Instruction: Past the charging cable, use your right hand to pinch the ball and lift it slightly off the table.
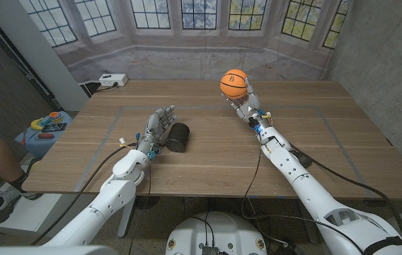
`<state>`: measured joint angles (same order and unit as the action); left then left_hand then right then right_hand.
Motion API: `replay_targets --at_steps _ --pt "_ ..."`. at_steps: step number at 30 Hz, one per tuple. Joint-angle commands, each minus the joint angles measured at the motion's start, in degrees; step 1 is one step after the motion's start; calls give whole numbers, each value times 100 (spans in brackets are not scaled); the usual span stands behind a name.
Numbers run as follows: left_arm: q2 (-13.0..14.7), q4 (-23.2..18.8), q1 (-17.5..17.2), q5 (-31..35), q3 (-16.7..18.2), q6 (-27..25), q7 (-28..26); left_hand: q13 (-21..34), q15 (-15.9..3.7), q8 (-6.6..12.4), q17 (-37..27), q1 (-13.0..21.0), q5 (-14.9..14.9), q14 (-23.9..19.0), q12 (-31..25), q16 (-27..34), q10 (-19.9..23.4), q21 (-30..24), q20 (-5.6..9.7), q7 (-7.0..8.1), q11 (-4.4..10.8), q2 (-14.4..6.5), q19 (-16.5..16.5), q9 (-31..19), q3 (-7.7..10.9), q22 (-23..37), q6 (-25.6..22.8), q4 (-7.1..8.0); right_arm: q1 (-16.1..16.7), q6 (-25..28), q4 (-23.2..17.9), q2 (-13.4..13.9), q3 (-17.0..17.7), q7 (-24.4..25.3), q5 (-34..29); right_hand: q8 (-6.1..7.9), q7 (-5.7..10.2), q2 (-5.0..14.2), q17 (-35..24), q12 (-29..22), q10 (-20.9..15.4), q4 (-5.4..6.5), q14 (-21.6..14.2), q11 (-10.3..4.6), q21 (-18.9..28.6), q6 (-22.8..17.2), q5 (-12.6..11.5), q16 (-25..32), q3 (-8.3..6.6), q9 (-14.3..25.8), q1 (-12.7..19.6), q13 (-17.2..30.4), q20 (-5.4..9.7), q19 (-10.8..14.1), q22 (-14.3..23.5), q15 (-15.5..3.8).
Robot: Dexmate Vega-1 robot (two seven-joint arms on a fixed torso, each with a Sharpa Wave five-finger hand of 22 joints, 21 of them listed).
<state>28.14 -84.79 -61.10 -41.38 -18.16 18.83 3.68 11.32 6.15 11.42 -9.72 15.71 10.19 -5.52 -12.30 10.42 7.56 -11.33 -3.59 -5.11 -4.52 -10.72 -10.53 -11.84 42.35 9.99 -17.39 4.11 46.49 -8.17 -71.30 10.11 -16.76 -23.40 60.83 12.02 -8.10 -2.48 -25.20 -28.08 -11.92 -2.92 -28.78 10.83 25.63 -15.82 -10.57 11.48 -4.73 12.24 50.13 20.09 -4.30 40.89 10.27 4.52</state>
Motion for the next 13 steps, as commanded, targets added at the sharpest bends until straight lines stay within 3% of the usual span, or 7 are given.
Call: replay_targets --at_steps 1,13 --pt "21 4 70 21 -52 -68 48 16 35 -38 -24 53 27 60 24 -19 -9 -1 -31 10 -33 -5 26 -20 -23 20 63 21 -64 -6 125 -31 42 -109 54 -31 -75 -7 3 17 17 -7 57 13 -11 33 -4 2 11 7 -81 13 -34 -9 11 18" --pt "-77 168 240 25 -135 -102 109 17 49 -43 -21 58 27 113 44 -27 -71 10 -44 11 -42 -1 70 -20 -42 20 97 13 -126 18 251 -50 98 -237 112 -37 -64 9 29 75 70 -5 155 53 -49 74 -3 -2 20 3 -136 17 -73 -40 11 60"
